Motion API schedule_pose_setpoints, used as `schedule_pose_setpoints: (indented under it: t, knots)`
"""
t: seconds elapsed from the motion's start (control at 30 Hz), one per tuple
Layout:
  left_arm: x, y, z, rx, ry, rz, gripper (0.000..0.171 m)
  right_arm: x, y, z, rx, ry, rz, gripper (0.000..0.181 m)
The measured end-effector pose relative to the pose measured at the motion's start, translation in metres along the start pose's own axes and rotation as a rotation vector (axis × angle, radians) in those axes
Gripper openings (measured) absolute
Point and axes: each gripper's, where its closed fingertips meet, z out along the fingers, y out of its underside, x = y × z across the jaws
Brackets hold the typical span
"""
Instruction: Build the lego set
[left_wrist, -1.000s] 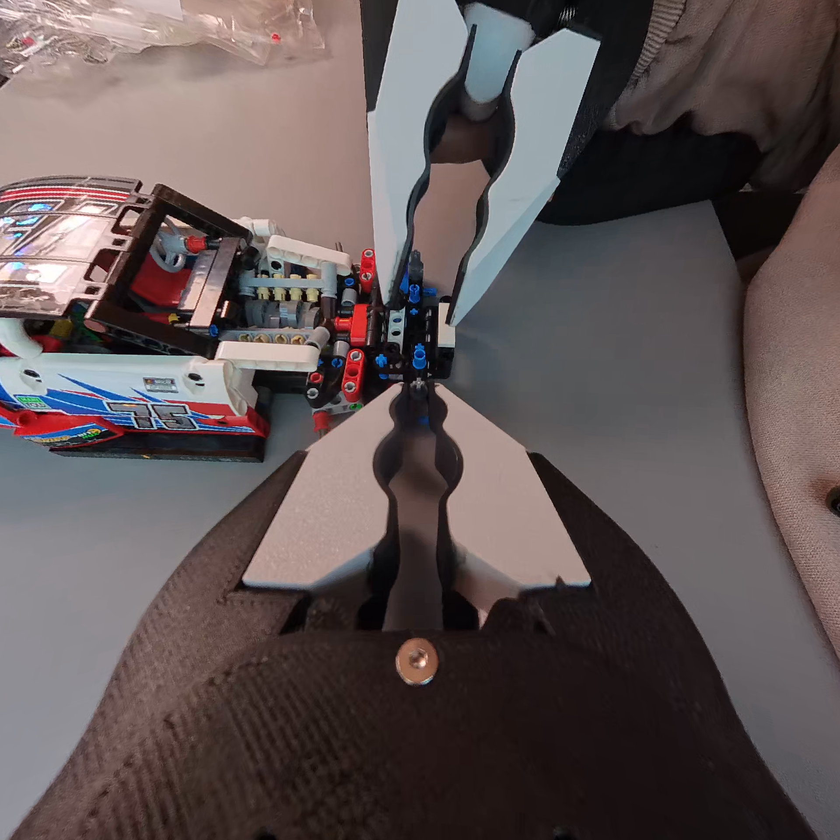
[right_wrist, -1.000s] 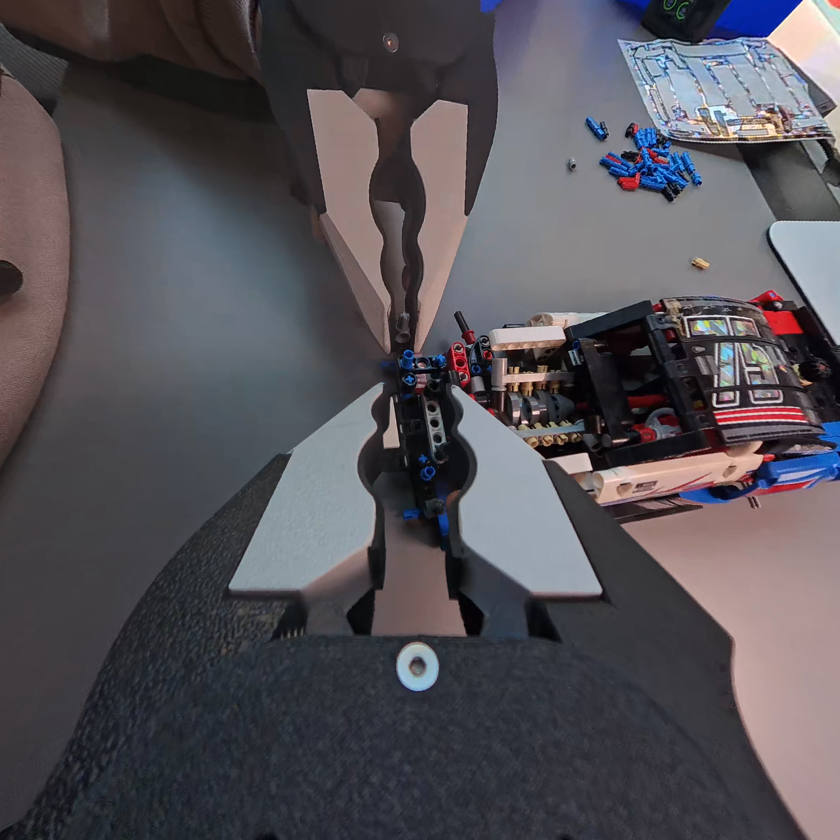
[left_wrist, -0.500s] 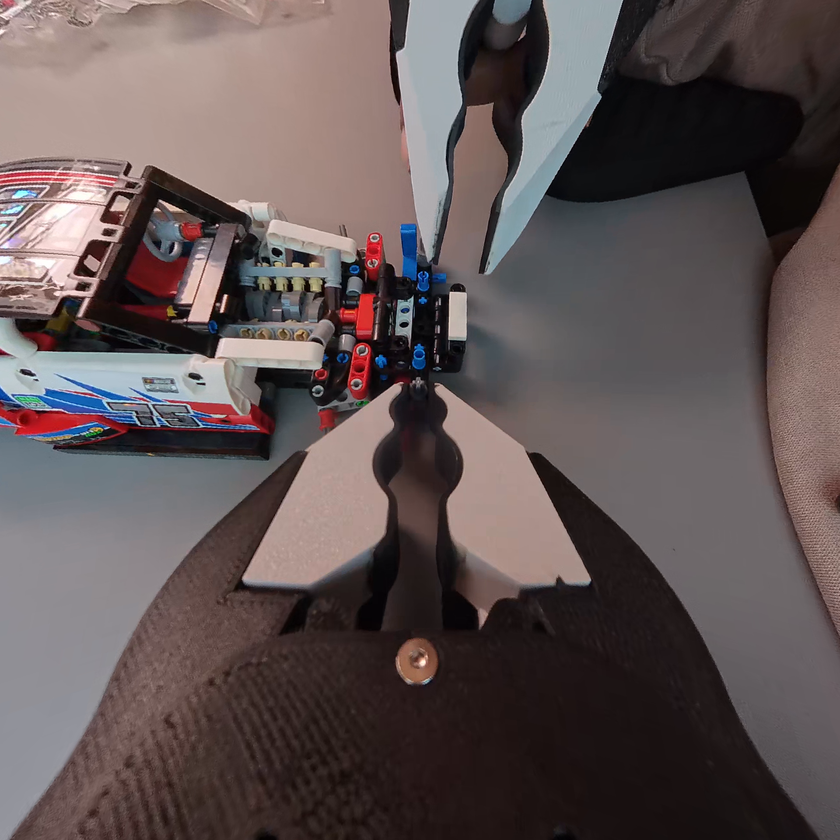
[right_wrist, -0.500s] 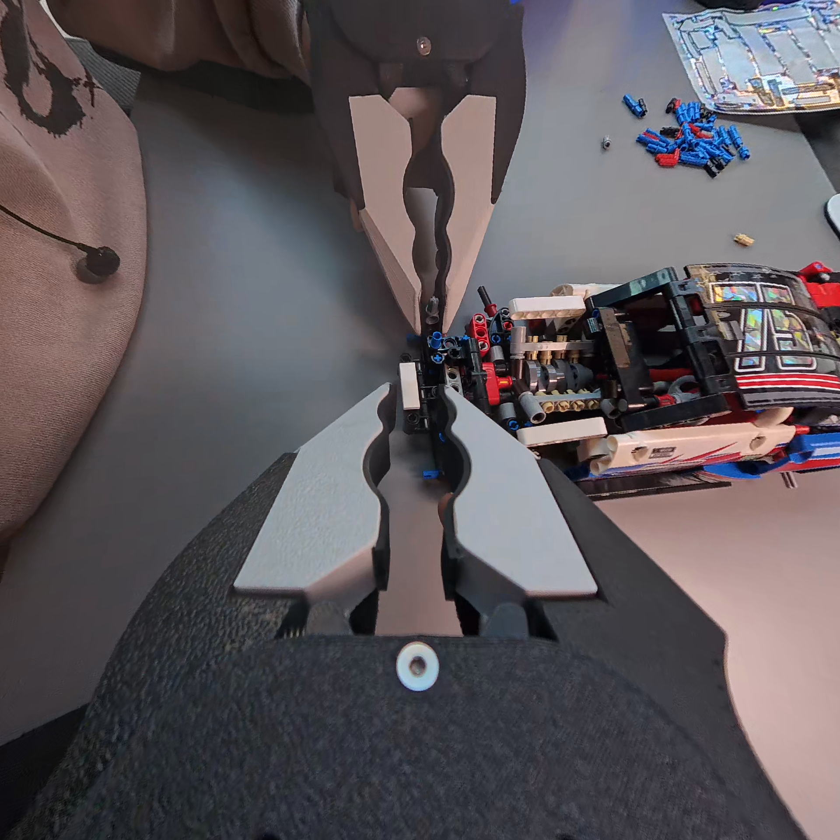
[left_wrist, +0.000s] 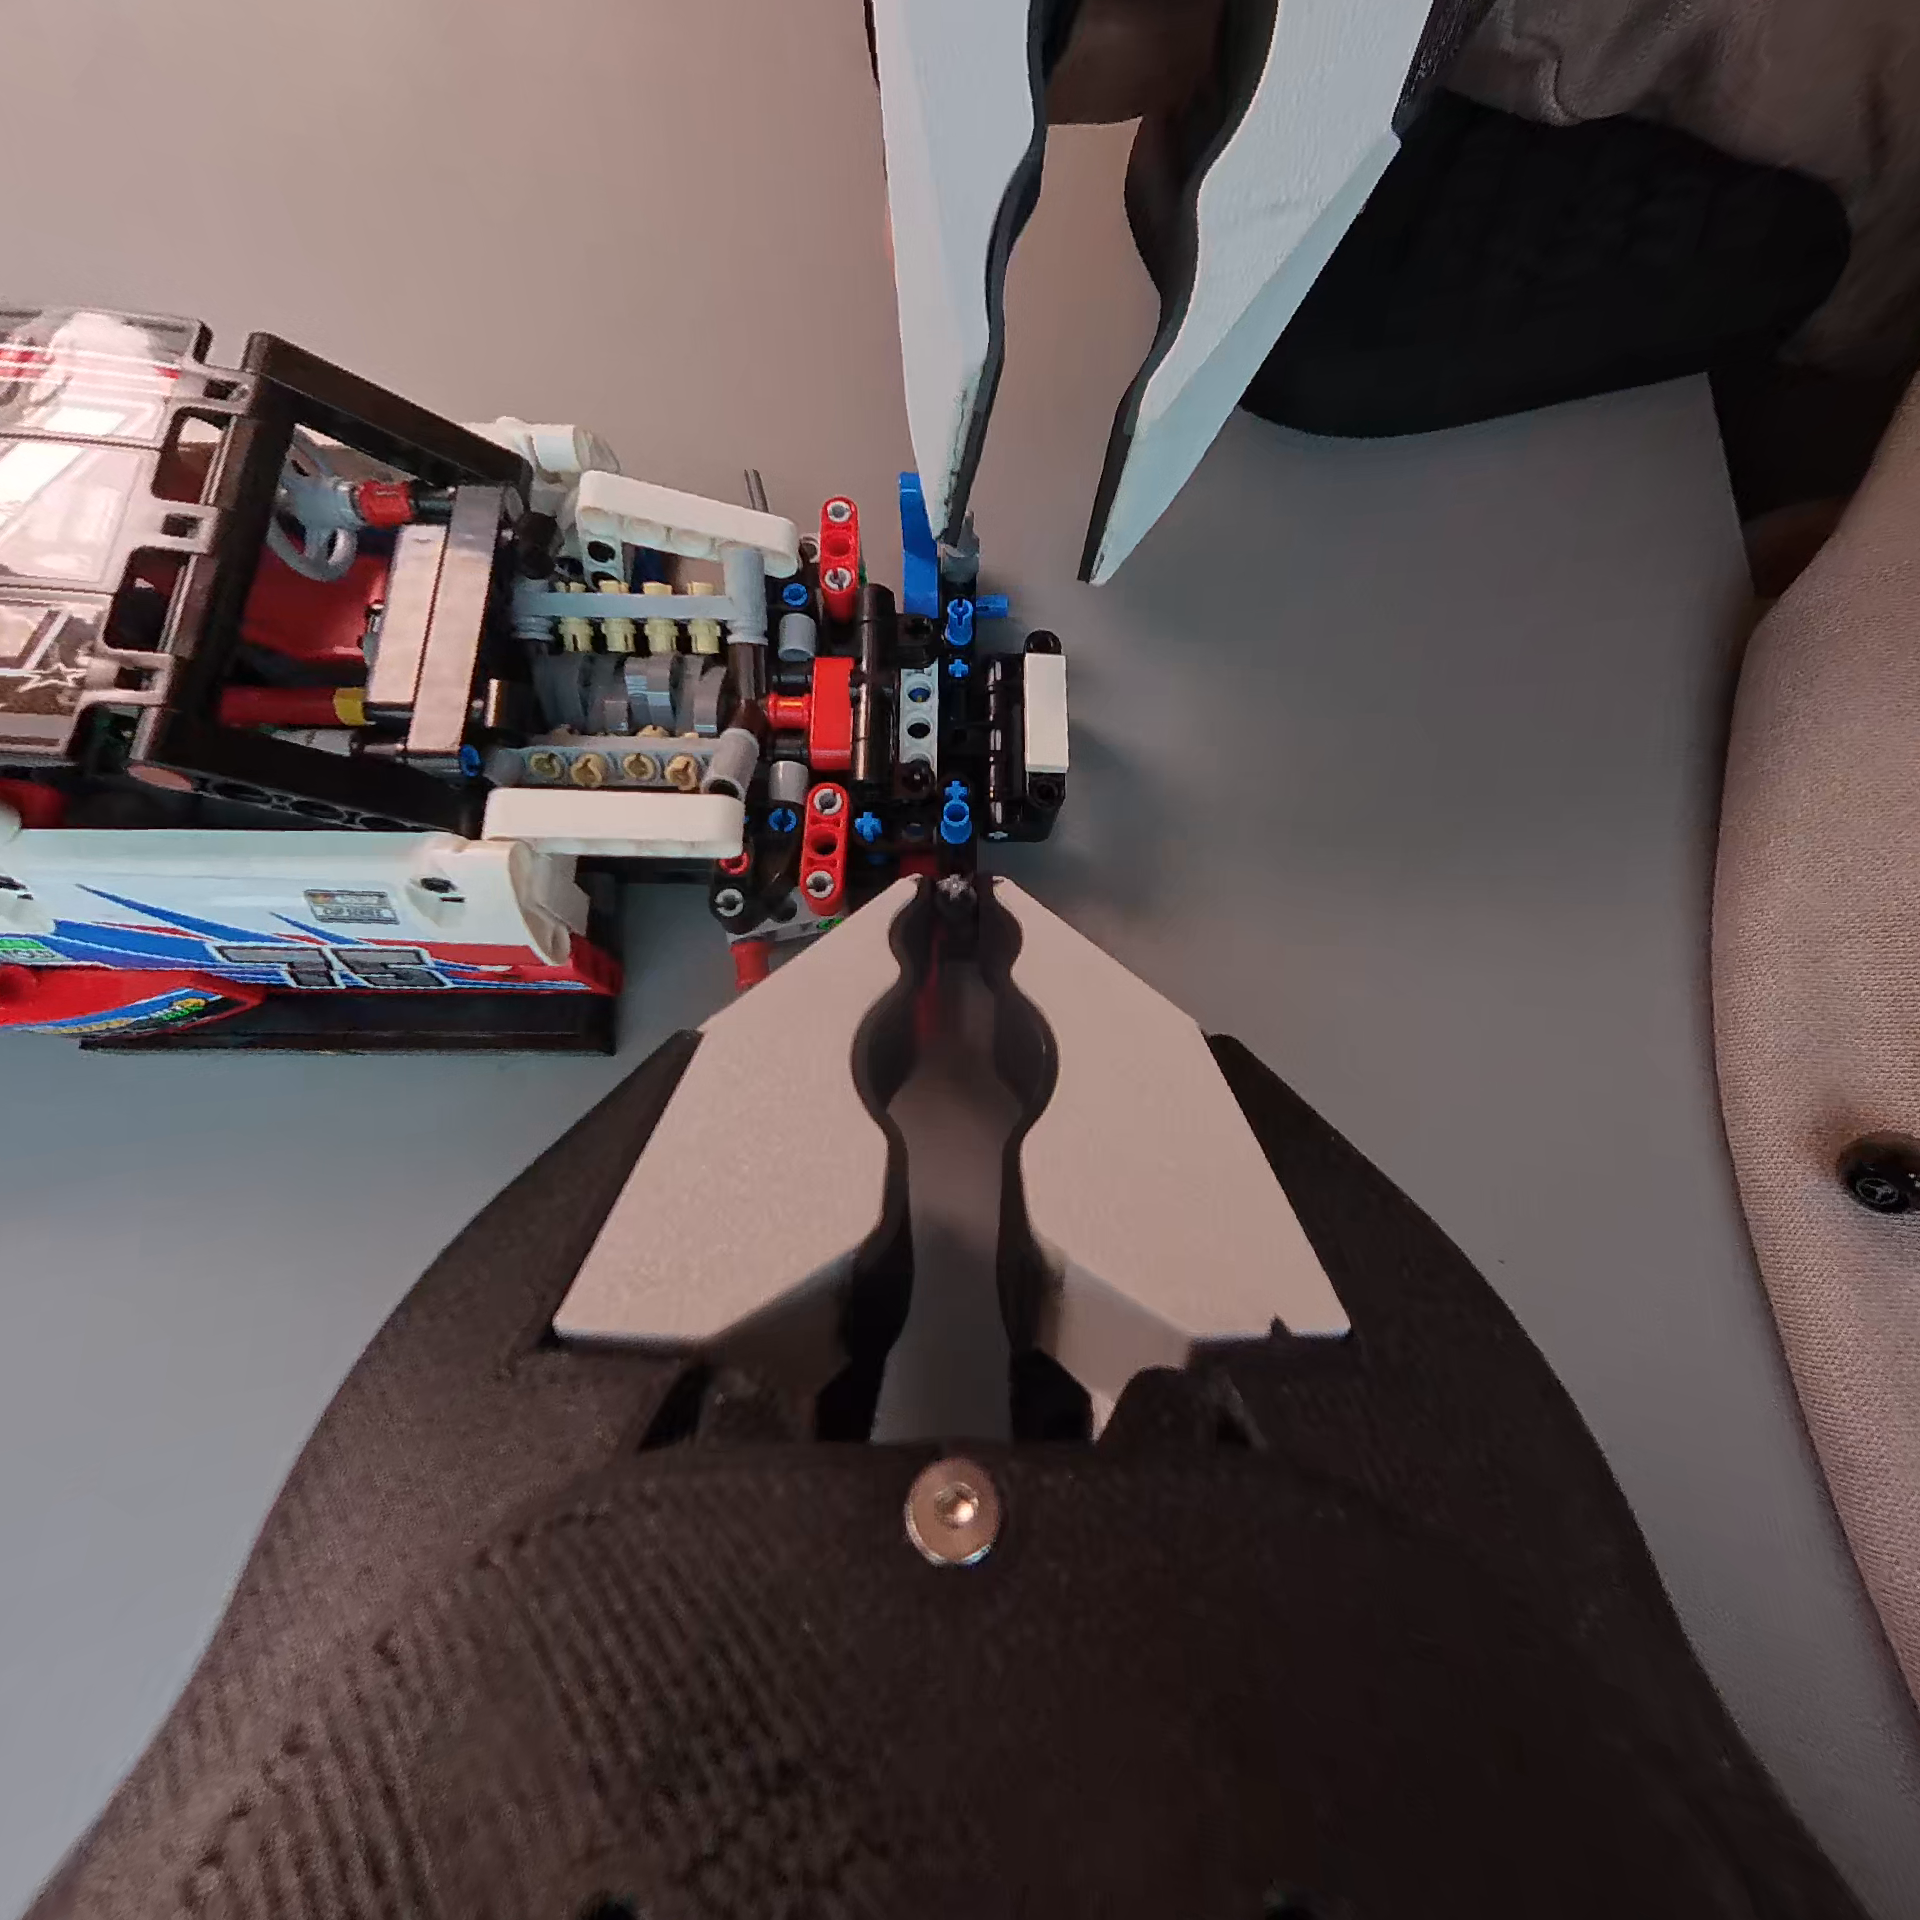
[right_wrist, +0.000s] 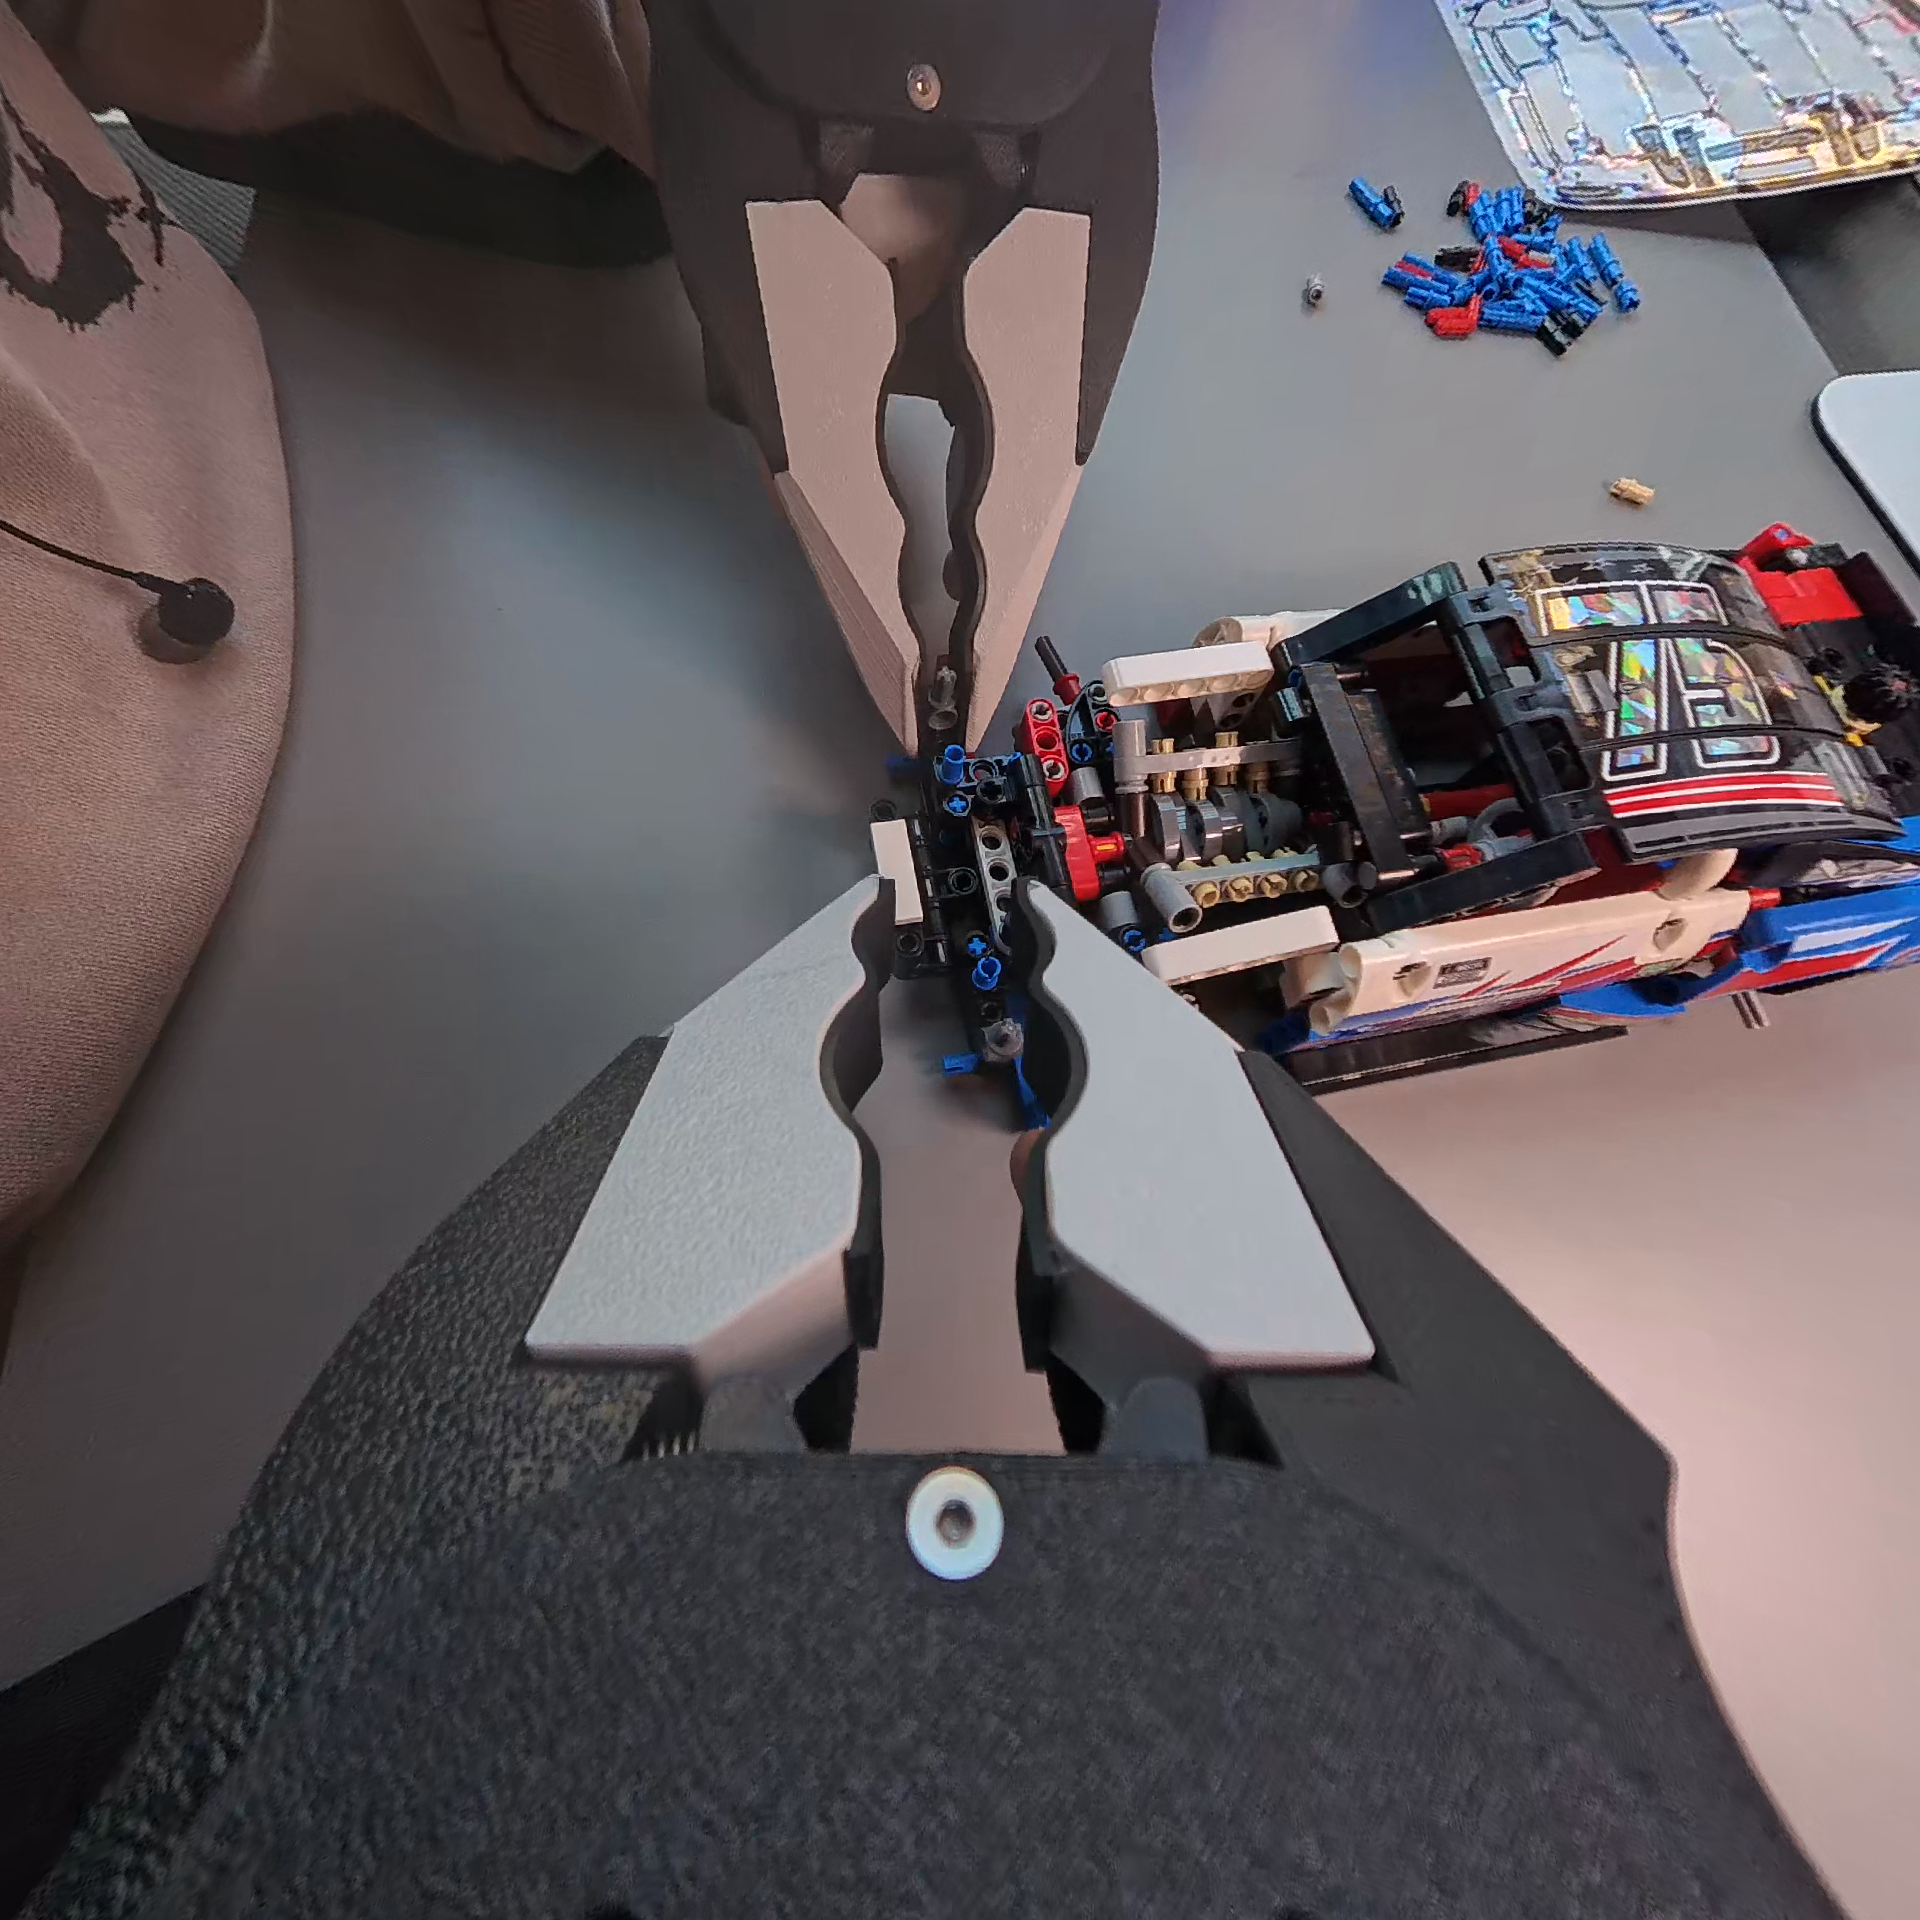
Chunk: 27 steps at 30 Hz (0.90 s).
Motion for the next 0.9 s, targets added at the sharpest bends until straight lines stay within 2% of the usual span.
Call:
schedule_pose_setpoints:
  t: [0.4, 0.67, 0.9]
  knots:
    - [0.0, 0.0, 0.001, -0.045, -0.01, 0.006, 0.005, -0.001, -0.004, 0.012, -0.026, 0.005, 0.005, 0.005]
    - [0.0, 0.0, 0.002, -0.064, -0.028, 0.012, 0.005, -0.001, -0.006, 0.034, -0.229, -0.009, -0.13, 0.001]
    - [0.0, -0.002, 0.003, -0.068, -0.03, 0.009, 0.005, -0.001, 0.001, 0.039, -0.301, -0.02, -0.152, 0.0]
